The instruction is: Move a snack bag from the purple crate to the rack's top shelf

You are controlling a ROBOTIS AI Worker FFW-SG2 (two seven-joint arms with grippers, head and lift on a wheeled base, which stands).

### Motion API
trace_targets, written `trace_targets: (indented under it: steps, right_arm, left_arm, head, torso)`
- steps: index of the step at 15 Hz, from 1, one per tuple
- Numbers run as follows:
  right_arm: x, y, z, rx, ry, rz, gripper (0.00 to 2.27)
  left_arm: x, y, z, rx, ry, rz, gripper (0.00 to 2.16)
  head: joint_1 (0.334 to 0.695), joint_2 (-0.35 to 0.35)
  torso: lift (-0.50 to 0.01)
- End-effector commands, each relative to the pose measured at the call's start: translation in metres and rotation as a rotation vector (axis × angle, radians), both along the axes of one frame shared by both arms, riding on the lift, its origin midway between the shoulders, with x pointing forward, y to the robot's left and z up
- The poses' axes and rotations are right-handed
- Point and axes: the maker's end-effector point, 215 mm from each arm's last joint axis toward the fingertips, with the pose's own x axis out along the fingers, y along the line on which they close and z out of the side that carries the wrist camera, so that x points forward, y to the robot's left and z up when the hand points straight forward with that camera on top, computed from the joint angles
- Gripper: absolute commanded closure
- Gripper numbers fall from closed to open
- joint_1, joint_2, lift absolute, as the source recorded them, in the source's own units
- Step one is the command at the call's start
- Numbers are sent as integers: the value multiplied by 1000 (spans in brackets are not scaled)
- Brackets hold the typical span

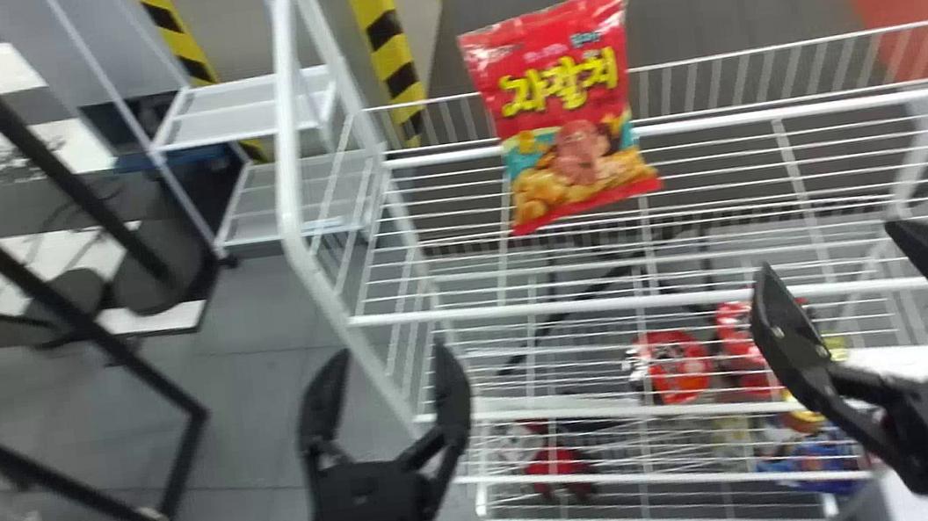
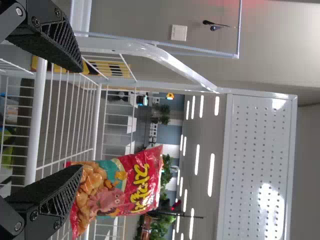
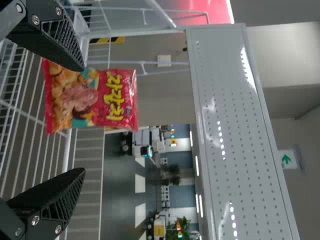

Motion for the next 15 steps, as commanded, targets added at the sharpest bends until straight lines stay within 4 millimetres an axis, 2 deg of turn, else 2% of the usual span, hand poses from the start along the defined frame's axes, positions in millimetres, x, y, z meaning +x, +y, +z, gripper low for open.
trace_targets:
  steps: [1, 4, 6, 8, 9, 10, 12, 13, 15]
  right_arm:
    - [-21, -40, -11, -34, 1, -58, 130]
    - [-29, -75, -42, -74, 17, -114, 174]
    - [-32, -100, -55, -83, 13, -169, 188]
    - [-40, -122, -69, -91, 10, -209, 188]
    - [-45, -128, -75, -99, 11, -216, 188]
    - [-52, -133, -79, -97, -6, -219, 188]
    - [-62, -146, -87, -102, -17, -232, 188]
    - [-64, -152, -90, -107, -18, -237, 188]
    - [-66, -160, -87, -95, -45, -245, 188]
  left_arm:
    - [-3, -2, 13, -12, 12, 7, 147]
    - [-3, -7, 33, -29, 11, 15, 140]
    - [6, -24, 14, -29, 112, -10, 144]
    - [13, -55, 9, -29, 156, -51, 144]
    - [17, -66, 17, -25, 143, -34, 144]
    - [26, -87, 24, 0, 138, -11, 147]
    - [46, -126, 16, 42, 202, -18, 147]
    - [56, -139, 18, 34, 215, -25, 144]
    - [75, -151, 18, 53, 237, -2, 144]
  head:
    - [695, 126]
    - [695, 42]
    - [695, 6]
    - [695, -42]
    - [695, -105]
    - [695, -137]
    - [695, -187]
    - [695, -224]
    - [695, -307]
  torso:
    - [0]
    - [0]
    - [0]
    - [0]
    - [0]
    - [0]
    - [0]
    - [0]
    - [0]
